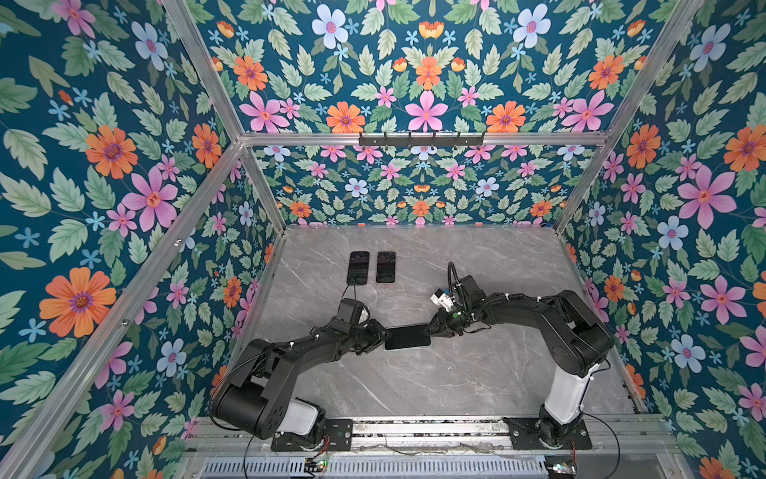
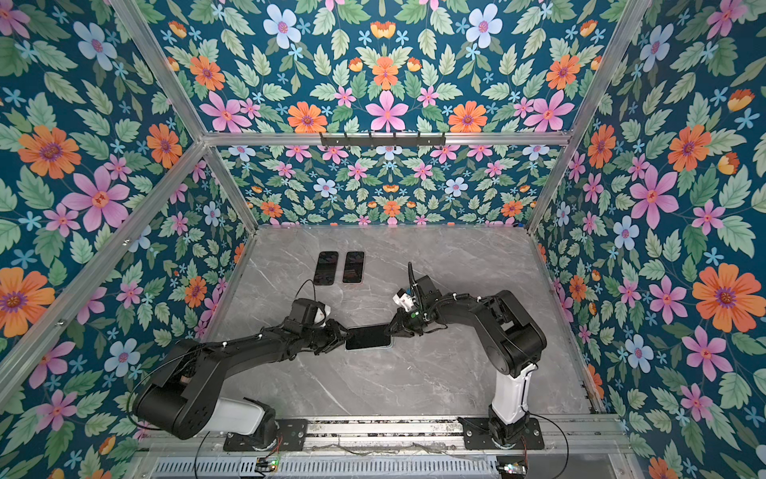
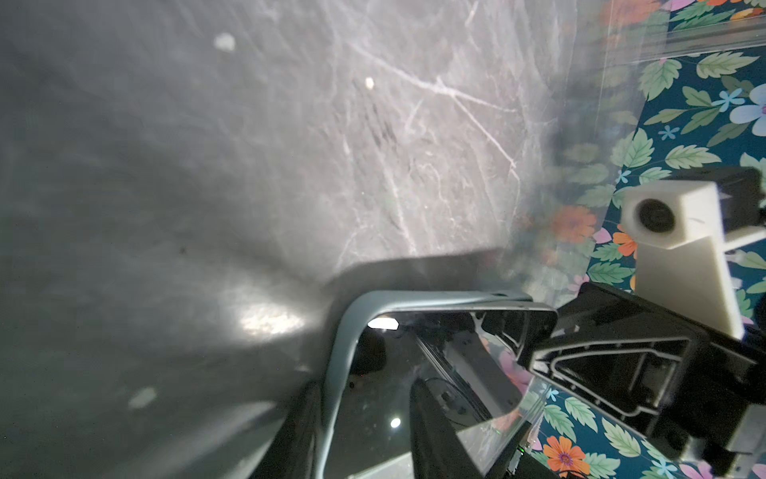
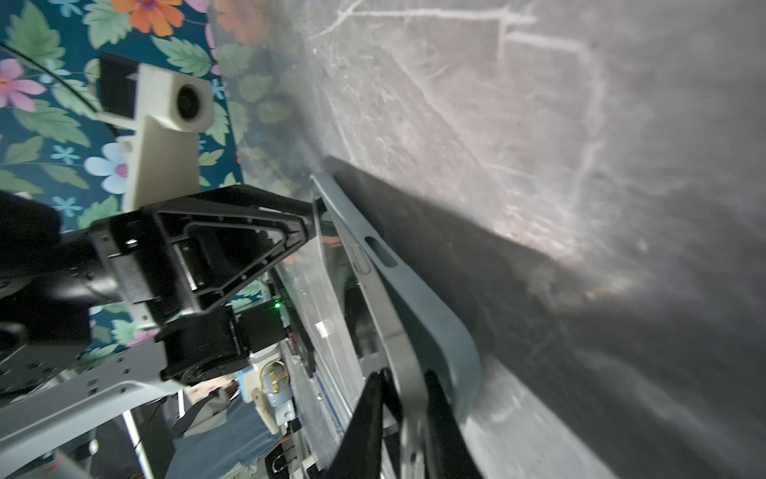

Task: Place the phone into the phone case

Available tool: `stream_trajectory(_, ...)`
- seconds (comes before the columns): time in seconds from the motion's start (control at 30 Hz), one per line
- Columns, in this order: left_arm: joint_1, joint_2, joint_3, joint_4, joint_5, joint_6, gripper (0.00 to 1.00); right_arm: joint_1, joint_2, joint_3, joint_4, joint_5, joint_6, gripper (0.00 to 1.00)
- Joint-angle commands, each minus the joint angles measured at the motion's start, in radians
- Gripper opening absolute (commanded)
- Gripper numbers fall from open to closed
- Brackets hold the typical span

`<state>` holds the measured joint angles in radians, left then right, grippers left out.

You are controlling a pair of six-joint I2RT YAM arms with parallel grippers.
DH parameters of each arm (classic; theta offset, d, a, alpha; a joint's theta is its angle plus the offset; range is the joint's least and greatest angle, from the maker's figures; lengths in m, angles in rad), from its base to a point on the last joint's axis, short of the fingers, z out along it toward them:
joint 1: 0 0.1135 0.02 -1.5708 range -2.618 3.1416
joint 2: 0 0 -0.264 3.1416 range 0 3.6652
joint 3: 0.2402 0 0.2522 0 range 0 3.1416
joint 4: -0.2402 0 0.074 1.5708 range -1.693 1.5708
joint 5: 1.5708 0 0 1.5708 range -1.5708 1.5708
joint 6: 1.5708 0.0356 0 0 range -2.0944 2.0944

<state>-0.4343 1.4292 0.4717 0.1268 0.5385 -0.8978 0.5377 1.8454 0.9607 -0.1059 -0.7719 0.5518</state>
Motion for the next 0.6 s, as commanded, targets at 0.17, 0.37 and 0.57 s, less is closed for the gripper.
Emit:
stream_trajectory(0.17,-0.004,-0.009,-0.007,-0.048,0.001,0.024,0.38,0.024,-0.077,0.073,-0.264,0.133,-0.048,0.38)
stream_trajectory(0.37,-0.004,-0.03,0.002,-0.094,-0.011,0.05,0.4,0.06,-0.132,0.101,-0.356,0.264,-0.041,0.51)
stream_trajectory(0.57,-0.03,-0.029,0.015,-0.125,0.006,0.074,0.45,0.124,-0.151,0.062,-0.372,0.403,0.027,0.48)
